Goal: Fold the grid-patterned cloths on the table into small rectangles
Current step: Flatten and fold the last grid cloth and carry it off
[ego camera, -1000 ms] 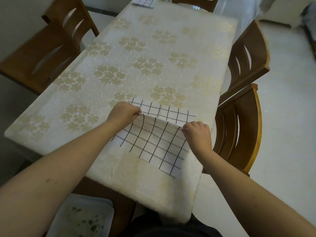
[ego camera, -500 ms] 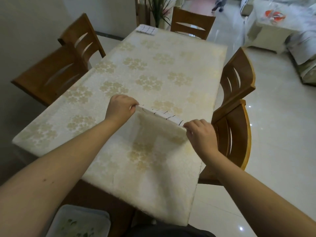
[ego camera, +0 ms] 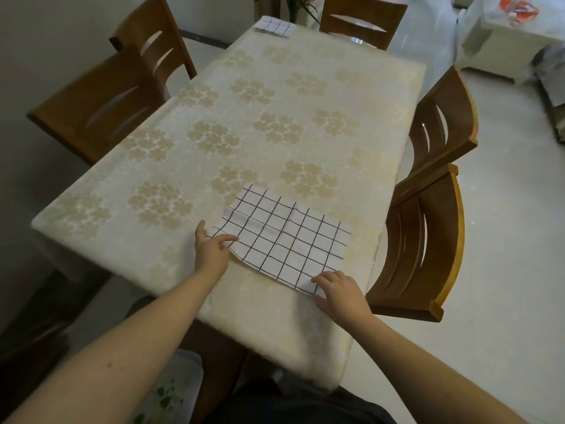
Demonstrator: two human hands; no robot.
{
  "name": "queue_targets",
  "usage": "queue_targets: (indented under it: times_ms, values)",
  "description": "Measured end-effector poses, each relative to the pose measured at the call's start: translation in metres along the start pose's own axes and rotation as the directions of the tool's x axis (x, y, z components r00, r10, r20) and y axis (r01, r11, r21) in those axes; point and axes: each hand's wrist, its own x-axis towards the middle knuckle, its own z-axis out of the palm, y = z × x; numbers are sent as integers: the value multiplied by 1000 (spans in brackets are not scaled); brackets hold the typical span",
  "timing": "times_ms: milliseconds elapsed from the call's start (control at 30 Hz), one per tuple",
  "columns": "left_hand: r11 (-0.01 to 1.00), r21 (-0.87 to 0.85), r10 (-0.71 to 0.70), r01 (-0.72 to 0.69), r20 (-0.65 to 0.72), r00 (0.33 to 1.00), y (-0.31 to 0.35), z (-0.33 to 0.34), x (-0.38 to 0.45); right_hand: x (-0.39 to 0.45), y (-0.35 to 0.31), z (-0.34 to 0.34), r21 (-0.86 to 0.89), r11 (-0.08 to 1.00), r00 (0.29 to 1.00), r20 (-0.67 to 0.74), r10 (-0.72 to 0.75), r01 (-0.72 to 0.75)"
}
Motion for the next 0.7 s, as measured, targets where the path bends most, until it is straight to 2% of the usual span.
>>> queue_targets:
  times_ms: [233, 500, 567, 700]
  values:
    - [998, 3, -59, 59, 5, 998, -1, -2, -10, 23, 2, -5, 55, 998, 1000, -29, 9, -7]
    - [997, -15, -83, 82, -65, 994, 0, 16, -21, 74, 17, -25, 112, 993, 999, -32, -31, 34]
    - [991, -31, -135, 133, -73, 988, -1, 24, -26, 90, 22, -30, 139, 990, 1000, -8, -23, 24]
    - [940, -190, -304, 285, -80, 949, 4, 43, -37, 128, 34, -39, 236, 972, 1000, 22, -10, 5]
